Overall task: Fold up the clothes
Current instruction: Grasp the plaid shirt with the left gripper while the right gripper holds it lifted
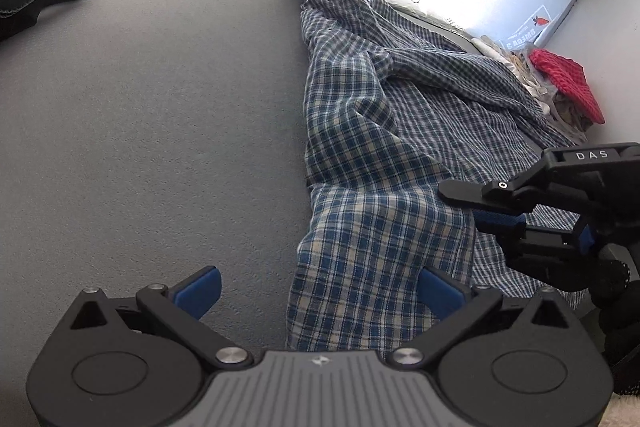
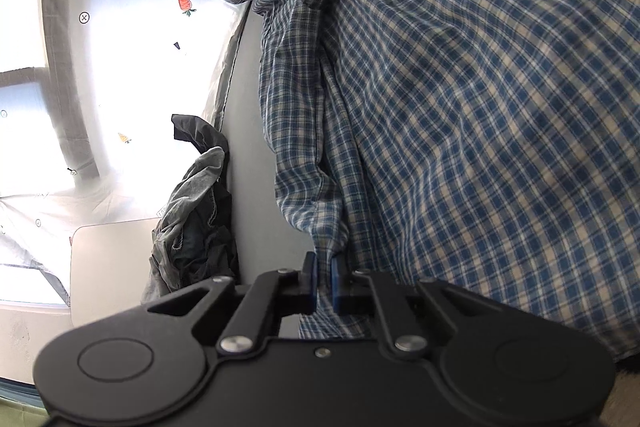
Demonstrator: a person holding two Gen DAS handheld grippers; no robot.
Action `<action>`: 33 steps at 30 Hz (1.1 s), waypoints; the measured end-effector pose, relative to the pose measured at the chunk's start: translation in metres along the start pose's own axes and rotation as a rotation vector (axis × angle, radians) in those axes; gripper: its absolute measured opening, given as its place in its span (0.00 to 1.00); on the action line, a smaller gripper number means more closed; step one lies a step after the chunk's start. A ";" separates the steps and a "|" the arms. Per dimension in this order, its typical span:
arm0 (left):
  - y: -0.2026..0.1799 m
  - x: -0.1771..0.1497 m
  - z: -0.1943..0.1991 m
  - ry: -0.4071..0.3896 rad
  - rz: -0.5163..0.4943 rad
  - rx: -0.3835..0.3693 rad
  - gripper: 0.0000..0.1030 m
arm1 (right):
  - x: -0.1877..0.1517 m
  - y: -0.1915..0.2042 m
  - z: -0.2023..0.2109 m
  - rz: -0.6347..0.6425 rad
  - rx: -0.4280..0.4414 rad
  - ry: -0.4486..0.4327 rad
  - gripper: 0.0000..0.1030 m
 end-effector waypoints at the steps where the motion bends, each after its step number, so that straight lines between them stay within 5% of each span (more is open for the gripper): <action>1: -0.005 -0.001 -0.001 -0.004 0.003 -0.004 1.00 | 0.003 0.000 0.004 0.009 0.002 0.005 0.06; 4: -0.018 -0.003 -0.003 -0.022 0.021 -0.028 0.94 | 0.013 0.000 0.014 0.041 0.004 0.019 0.06; 7: -0.027 -0.006 -0.004 -0.038 0.062 -0.057 0.77 | 0.022 0.000 0.023 0.072 0.004 0.034 0.06; 12: -0.031 -0.017 -0.008 -0.028 0.176 -0.103 0.21 | 0.032 -0.011 0.036 0.097 -0.031 0.066 0.06; 17: -0.034 -0.029 -0.003 -0.046 0.276 -0.115 0.14 | 0.034 -0.018 0.035 0.112 -0.034 0.117 0.07; 20: -0.032 -0.039 -0.004 -0.039 0.354 -0.112 0.14 | 0.034 -0.022 0.033 0.120 -0.044 0.147 0.18; 22: -0.030 -0.045 -0.001 -0.048 0.396 -0.109 0.14 | 0.032 -0.025 0.029 0.126 -0.052 0.174 0.38; 24: -0.027 -0.048 0.002 -0.058 0.441 -0.109 0.14 | 0.027 -0.029 0.025 0.139 -0.055 0.207 0.42; 26: -0.025 -0.051 0.004 -0.068 0.482 -0.109 0.14 | 0.023 -0.031 0.021 0.155 -0.053 0.235 0.41; 28: -0.025 -0.050 0.005 -0.076 0.490 -0.103 0.14 | 0.019 -0.027 0.019 0.196 -0.013 0.256 0.19; 30: -0.025 -0.049 0.006 -0.083 0.495 -0.096 0.14 | 0.017 -0.016 0.024 0.257 0.033 0.260 0.06; 33: -0.022 -0.043 0.013 -0.111 0.503 -0.116 0.19 | 0.017 0.001 0.037 0.313 0.142 0.247 0.04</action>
Point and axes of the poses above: each gripper's, at about its wrist camera, not at the fingertips, and z roughly against the way its jaws point, y to its left, x to its top, the point moved 1 cm from there along -z, roughly the way its jaws point, and after that the axes turned 3 degrees about z, right-handed, at the moved point
